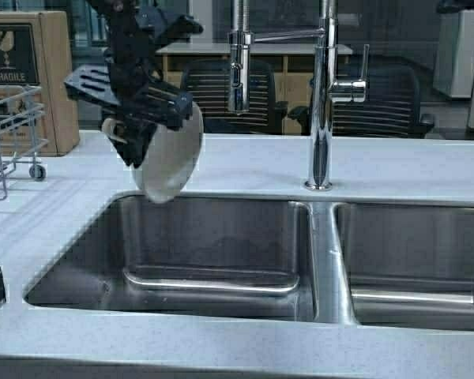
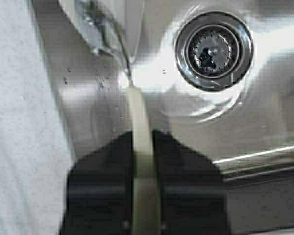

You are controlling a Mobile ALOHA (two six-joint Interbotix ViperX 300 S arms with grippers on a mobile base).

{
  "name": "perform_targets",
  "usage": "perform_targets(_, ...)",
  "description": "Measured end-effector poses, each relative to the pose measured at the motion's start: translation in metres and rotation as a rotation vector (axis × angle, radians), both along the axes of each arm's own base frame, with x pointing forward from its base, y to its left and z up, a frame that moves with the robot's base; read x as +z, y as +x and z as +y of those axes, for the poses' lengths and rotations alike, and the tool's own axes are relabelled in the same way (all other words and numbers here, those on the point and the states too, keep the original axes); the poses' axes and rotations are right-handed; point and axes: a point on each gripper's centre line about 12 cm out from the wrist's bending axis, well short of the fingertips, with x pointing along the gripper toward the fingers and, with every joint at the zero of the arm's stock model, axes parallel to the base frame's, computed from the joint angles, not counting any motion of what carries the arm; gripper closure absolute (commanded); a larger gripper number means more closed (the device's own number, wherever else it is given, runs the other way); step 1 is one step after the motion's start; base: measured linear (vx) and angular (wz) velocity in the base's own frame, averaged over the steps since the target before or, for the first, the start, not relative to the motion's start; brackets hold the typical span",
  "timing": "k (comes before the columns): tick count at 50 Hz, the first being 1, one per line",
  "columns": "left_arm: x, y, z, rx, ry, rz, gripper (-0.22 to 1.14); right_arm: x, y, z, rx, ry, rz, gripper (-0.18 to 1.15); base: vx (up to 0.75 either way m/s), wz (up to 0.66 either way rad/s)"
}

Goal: Wash the pan

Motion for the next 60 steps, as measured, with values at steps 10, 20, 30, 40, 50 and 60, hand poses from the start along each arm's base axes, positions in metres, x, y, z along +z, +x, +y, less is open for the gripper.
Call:
perform_targets(10, 0.062, 0.013, 0.029, -0.014, 0.018, -0.137, 0.89, 0.000, 0.000, 0.002, 0.009, -0.003, 0.000, 0.92, 0.00, 0.00)
perform_targets(20, 0.134, 0.015, 0.084, 0.037, 0.041, -0.322, 0.89, -0.001, 0.000, 0.004, 0.015, -0.003, 0.003, 0.92, 0.00, 0.00)
perform_targets(30, 0.183, 0.006, 0.145, 0.170, 0.102, -0.439, 0.89, 0.000, 0.000, 0.004, 0.013, -0.003, 0.000, 0.92, 0.00, 0.00)
perform_targets(40, 0.186, 0.006, 0.187, 0.214, 0.209, -0.438, 0.89, -0.007, 0.004, 0.004, 0.014, -0.006, 0.020, 0.92, 0.00, 0.00)
perform_targets(50, 0.169, 0.004, 0.226, 0.296, 0.226, -0.451, 0.89, -0.009, 0.005, 0.007, 0.027, -0.012, 0.024, 0.92, 0.00, 0.00)
perform_targets(60, 0.123, -0.004, 0.255, 0.364, 0.227, -0.359, 0.89, -0.008, 0.005, 0.007, 0.026, -0.012, 0.022, 0.92, 0.00, 0.00)
